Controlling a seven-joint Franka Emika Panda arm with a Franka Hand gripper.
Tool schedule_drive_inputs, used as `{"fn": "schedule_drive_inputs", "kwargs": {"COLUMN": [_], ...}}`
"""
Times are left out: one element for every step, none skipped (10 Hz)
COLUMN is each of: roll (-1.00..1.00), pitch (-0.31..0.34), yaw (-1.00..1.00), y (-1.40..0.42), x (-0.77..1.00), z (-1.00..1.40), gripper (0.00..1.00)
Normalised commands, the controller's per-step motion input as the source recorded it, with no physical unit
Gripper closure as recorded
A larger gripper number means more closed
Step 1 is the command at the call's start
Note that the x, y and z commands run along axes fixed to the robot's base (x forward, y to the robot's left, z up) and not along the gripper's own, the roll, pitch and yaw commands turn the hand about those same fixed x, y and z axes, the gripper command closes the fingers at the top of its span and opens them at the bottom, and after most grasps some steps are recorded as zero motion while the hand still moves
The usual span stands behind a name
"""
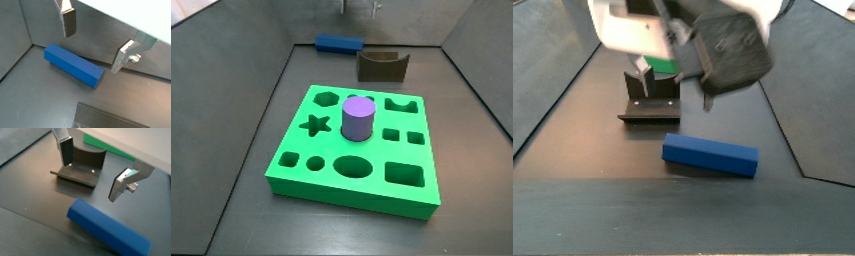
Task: Pick up the hexagon object. Move up. Place the hexagon object on the fixture. Regrasp the hexagon object. Move to above the board. Insert the hexagon object.
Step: Pick up the hexagon object.
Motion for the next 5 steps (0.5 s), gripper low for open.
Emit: {"fn": "schedule_drive_inputs", "kwargs": {"roll": [0.0, 0.0, 0.0, 0.0, 0.0], "pitch": [0.009, 0.037, 0.033, 0.034, 0.037], "yaw": [0.0, -1.0, -1.0, -1.0, -1.0], "y": [0.14, 0.0, 0.0, 0.0, 0.0], "x": [0.0, 0.0, -0.01, -0.01, -0.01], "z": [-0.16, -0.29, -0.29, -0.29, -0.3], "gripper": [0.0, 0.0, 0.0, 0.0, 0.0]}}
